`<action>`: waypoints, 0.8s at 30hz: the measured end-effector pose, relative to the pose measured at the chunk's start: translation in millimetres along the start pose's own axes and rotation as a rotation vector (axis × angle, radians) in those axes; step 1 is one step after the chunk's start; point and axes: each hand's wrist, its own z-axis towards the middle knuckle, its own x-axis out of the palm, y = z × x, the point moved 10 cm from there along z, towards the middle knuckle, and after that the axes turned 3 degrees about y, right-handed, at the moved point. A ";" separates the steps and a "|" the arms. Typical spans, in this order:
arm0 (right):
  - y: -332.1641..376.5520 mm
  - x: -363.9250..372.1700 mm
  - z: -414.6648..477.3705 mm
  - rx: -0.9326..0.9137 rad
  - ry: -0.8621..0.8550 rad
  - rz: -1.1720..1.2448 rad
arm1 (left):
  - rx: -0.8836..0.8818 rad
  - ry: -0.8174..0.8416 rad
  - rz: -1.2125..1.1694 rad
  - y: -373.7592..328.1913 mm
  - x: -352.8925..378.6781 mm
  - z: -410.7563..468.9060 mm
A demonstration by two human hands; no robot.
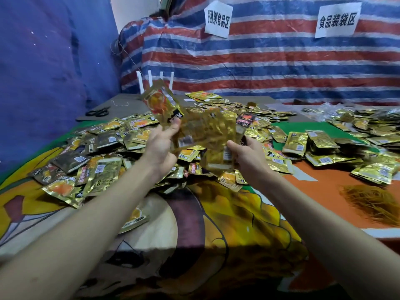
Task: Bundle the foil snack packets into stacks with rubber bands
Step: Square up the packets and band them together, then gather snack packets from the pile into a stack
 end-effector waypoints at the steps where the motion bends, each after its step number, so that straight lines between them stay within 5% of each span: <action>1: -3.6 7.4 -1.6 0.006 0.031 0.064 | 0.003 -0.005 0.032 10.2 2.2 -1.8; 7: -21.4 9.6 -2.2 0.030 0.018 0.303 | 0.079 -0.125 0.247 46.1 -19.0 -14.4; 13: -45.2 -5.1 -0.2 0.075 -0.072 0.306 | 0.177 -0.005 0.746 51.9 -12.5 -18.8; 20: -55.4 -1.8 2.0 0.090 -0.002 0.429 | 0.129 0.318 0.943 39.8 14.2 -12.2; 24: -56.9 -7.7 -0.2 0.080 -0.012 0.316 | 0.241 0.348 1.096 34.2 25.9 -16.3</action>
